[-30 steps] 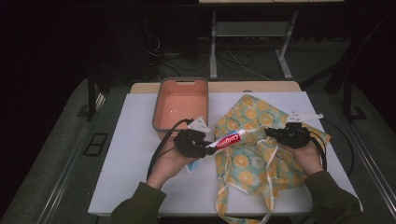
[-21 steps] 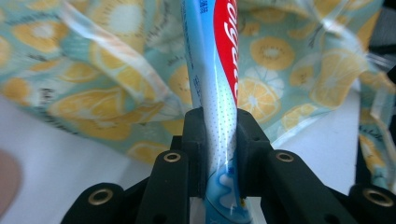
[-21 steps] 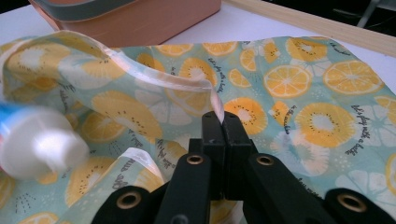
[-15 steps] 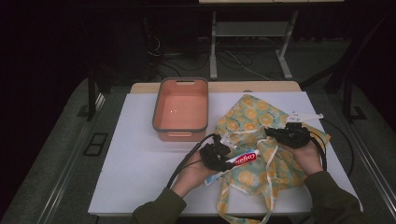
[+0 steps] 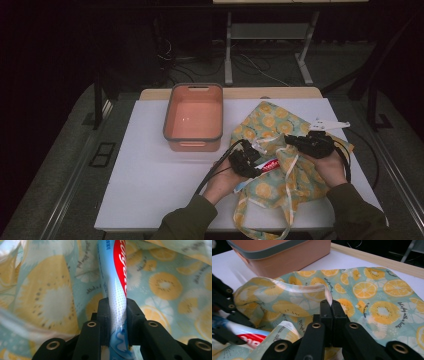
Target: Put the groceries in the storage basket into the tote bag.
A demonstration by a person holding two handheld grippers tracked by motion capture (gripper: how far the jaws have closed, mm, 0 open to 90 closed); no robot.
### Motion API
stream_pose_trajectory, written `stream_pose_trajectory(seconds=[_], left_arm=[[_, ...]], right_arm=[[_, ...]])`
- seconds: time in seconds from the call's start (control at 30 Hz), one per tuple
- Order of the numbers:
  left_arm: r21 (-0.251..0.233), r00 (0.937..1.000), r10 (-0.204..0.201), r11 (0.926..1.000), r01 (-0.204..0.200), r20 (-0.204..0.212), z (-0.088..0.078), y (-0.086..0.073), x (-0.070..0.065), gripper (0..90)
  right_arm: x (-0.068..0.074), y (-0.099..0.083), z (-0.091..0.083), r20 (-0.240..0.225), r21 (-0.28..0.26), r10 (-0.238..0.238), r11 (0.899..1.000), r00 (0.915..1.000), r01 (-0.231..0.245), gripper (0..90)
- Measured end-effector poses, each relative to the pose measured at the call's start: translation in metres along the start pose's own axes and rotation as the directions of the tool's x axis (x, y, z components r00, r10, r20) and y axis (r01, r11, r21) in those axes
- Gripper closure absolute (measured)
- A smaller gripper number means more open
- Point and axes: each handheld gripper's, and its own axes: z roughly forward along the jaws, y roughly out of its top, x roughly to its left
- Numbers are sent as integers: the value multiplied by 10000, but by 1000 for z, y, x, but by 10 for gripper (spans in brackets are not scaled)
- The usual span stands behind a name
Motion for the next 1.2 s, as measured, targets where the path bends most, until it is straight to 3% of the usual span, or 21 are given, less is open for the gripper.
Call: stream_pose_trajectory(seconds=[0.1,0.23,0.3,0.43,0.57,0.73,0.8,0.93,1.03,1.13,1.2], left_arm=[[-459,9997,-163,9988,171,177,-1,-4,4,683],[-879,9997,-156,9960,172,192,-21,-8,7,485],[-1199,9995,-211,9925,240,250,-32,-15,6,447],[-1269,9998,-114,9918,132,150,-50,-34,5,399],[-1272,9994,-343,9913,330,-82,-65,-59,9,391],[-1001,9990,-299,9946,263,-341,-65,-85,16,358],[-661,9991,-22,9978,-6,-421,-62,-88,15,364],[-503,9988,215,9985,-237,-451,-55,-89,16,420],[-575,9991,338,9977,-352,-244,-51,-88,17,486],[-607,9961,804,9947,-826,-366,-52,-86,14,543],[-845,9931,1069,9902,-1107,-493,-55,-85,13,636]], right_arm=[[0,0,0,-7,-18,-14,10000,10000,14,895],[-1,0,0,-9,-19,-15,10000,10000,15,895],[0,0,-1,-2,-61,-39,10000,10000,39,895],[1,1,-2,-8,-104,-38,9999,10000,38,895],[1,1,-1,9,-43,-51,10000,10000,51,894],[2,1,-1,3,-28,-58,10000,10000,58,895],[2,1,0,1,-17,-69,10000,10000,69,895],[2,0,0,-18,-10,-63,10000,10000,63,894],[2,0,0,-29,-24,-51,10000,10000,50,894],[2,0,0,-26,-20,-52,10000,10000,52,894],[3,0,0,-11,-7,-76,10000,10000,76,894]])
